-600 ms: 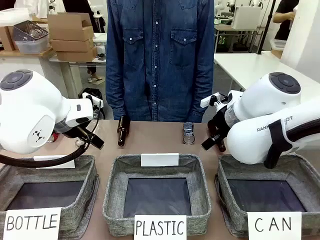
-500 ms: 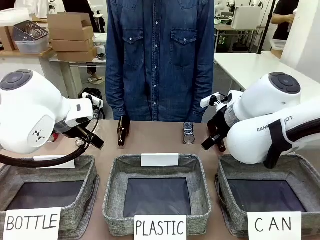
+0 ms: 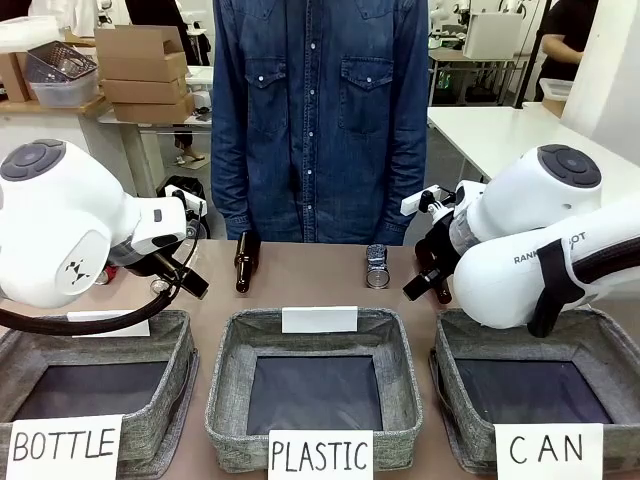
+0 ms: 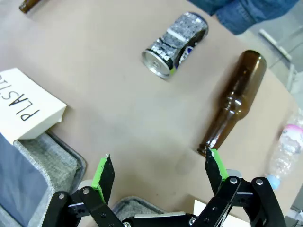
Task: Sort the can waste into the basket.
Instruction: Pick up the can waste from the table and place it in the right Fabric basket.
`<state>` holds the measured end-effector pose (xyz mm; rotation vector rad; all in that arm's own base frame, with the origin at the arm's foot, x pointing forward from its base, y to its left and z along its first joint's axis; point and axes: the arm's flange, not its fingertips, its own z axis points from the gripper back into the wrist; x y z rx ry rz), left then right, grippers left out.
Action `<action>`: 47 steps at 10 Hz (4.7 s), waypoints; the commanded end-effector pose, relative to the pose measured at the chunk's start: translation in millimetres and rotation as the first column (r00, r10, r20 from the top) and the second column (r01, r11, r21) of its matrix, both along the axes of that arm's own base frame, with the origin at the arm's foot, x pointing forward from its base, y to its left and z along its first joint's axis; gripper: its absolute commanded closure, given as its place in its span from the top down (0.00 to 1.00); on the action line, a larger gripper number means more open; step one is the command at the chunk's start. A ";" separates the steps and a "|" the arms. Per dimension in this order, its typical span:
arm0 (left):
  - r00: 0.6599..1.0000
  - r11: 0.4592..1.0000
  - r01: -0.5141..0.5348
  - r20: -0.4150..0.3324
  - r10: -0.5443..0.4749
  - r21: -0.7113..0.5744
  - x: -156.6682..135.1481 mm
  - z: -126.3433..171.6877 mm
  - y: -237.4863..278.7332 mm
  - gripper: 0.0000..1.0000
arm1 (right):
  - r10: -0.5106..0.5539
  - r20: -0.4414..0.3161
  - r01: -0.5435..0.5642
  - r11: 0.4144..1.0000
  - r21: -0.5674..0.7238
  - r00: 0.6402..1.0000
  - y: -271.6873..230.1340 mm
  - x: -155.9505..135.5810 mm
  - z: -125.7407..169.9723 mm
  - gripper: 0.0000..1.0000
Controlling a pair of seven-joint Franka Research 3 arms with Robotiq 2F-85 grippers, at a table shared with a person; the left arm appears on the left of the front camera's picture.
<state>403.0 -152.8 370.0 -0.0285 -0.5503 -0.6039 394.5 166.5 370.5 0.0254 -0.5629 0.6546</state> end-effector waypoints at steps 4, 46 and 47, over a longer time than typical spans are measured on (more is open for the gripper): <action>1.000 1.000 -0.001 0.000 0.001 -0.001 0.2 0.1 0.5 1.00 | 0.000 0.000 0.000 1.000 0.001 1.000 0.0 0.1 0.1 1.00; 0.960 0.873 -0.246 -0.228 0.161 -0.421 77.4 88.0 224.6 1.00 | 0.345 -0.157 0.073 0.245 0.967 0.925 -161.1 -61.8 121.8 1.00; 0.974 0.873 -0.179 -0.208 0.092 -0.454 55.3 107.0 238.6 1.00 | 0.345 -0.157 0.073 0.245 0.967 0.925 -161.1 -61.8 121.8 1.00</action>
